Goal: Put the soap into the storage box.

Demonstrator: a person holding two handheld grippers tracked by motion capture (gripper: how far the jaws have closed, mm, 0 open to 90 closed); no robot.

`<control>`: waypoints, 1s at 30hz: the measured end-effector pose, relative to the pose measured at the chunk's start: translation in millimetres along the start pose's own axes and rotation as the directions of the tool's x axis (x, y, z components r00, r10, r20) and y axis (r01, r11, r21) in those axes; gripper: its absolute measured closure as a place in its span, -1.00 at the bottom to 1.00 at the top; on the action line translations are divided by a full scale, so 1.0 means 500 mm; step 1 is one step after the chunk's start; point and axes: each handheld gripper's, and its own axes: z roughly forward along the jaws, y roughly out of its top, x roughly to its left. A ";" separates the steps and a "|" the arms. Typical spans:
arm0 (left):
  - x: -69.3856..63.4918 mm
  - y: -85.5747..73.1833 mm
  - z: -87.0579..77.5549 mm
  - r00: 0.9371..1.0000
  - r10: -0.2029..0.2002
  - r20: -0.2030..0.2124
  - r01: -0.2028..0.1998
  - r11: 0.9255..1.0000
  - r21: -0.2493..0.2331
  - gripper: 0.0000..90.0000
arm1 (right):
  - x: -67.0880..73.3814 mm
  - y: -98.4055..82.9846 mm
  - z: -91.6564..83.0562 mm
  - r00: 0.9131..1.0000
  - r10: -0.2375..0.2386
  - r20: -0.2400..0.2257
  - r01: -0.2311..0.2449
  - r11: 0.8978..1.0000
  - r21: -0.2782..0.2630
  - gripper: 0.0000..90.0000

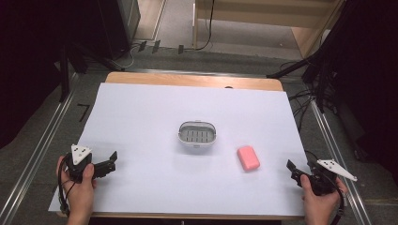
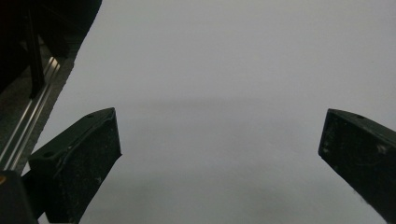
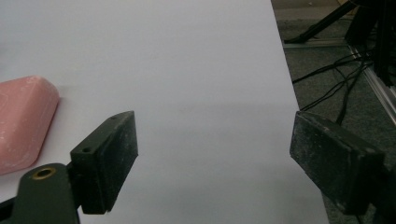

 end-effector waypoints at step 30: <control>-0.016 -0.001 0.001 0.994 0.107 0.025 -0.107 0.994 0.008 -1.00 | 0.112 0.046 -0.003 0.978 -0.206 -0.025 0.207 0.975 0.077 -0.22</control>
